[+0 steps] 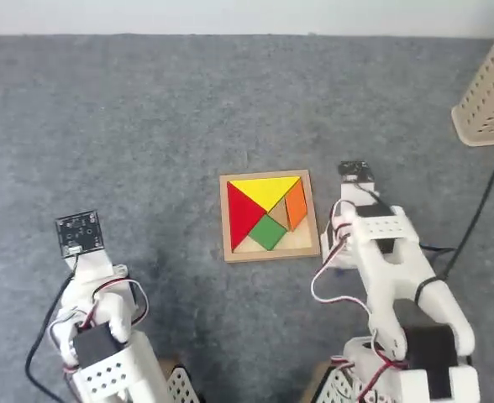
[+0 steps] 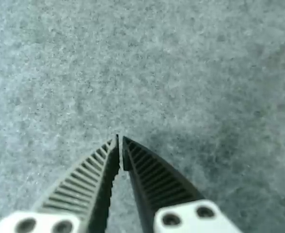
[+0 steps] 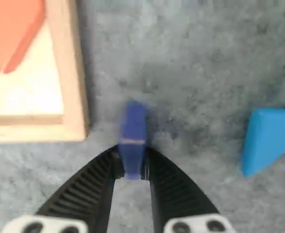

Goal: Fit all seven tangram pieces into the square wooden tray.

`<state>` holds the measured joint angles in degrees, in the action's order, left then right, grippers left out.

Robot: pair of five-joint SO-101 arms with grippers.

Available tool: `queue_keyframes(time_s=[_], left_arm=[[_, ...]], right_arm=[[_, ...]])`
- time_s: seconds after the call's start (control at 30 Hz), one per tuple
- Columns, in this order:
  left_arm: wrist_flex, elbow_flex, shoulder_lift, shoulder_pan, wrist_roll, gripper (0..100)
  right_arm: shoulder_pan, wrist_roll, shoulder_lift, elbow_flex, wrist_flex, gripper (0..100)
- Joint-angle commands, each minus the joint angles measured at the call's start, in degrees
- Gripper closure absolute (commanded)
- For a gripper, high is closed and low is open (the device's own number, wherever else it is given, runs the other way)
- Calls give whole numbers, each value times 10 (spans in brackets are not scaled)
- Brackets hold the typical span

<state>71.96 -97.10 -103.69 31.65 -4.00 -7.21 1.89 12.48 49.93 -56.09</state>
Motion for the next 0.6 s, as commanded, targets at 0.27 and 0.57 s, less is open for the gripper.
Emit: queue_keyframes(time_s=[0.27,0.57], left_arm=[[2,5,-2,-1,5,987],[2,5,-2,-1,5,987]], right_arm=[[-22,-15,-6,-250,-133,992],[-135,26,-112,-268,-96,992]])
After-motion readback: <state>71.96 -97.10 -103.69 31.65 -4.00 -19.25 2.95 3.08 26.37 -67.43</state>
